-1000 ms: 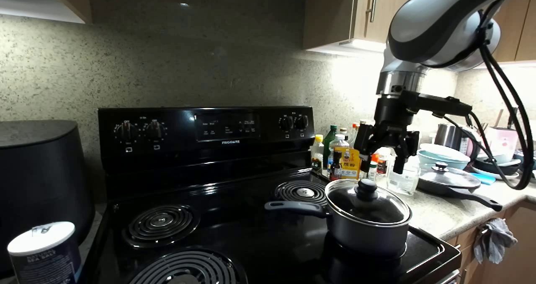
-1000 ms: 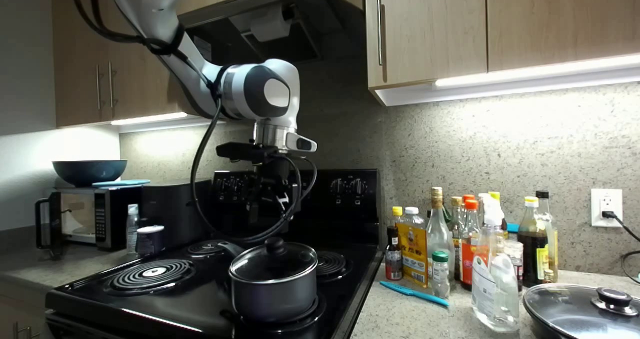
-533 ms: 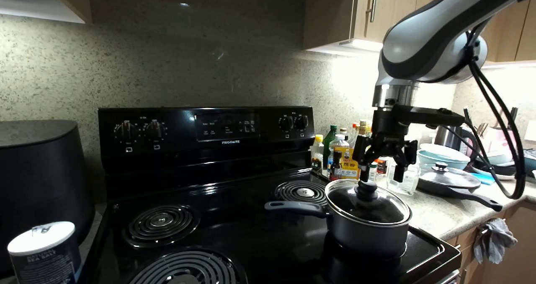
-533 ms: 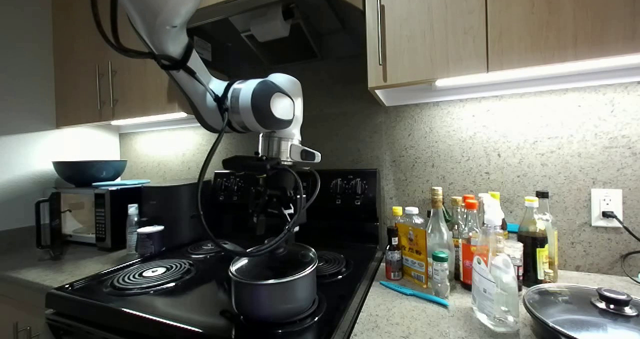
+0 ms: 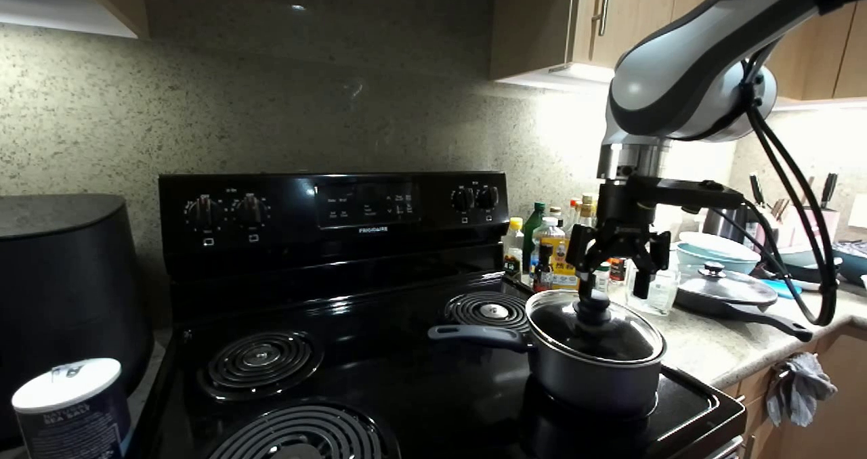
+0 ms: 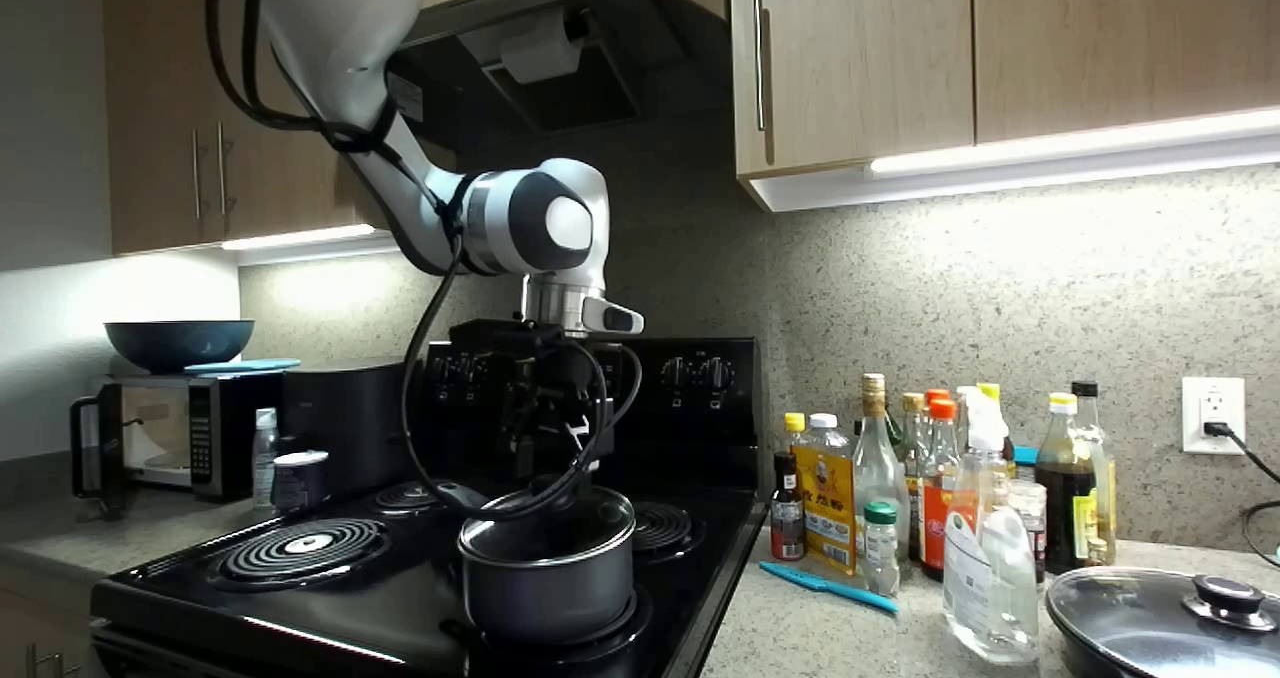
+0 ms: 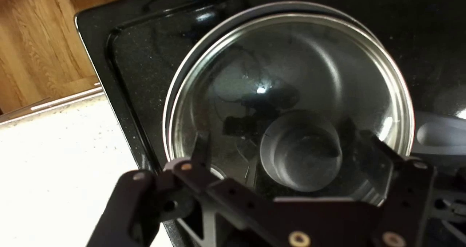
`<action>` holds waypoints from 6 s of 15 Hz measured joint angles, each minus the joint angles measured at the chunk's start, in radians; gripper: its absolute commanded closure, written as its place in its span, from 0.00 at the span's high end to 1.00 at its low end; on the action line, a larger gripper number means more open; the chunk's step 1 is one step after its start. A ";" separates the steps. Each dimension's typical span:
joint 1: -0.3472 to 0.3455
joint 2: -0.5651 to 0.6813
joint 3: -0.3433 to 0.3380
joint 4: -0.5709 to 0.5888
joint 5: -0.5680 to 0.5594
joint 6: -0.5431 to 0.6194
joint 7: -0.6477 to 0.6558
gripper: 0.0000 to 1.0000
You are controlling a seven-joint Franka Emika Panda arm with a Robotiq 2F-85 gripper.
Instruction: Remove the lid from the pot
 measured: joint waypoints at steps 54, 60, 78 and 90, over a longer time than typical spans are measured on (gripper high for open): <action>0.029 0.037 0.010 0.007 -0.072 0.055 -0.001 0.23; 0.034 -0.009 0.016 -0.007 -0.056 0.055 -0.001 0.23; -0.033 -0.213 -0.024 -0.080 -0.004 0.092 0.065 0.23; -0.119 -0.223 -0.107 -0.096 0.036 0.094 0.115 0.48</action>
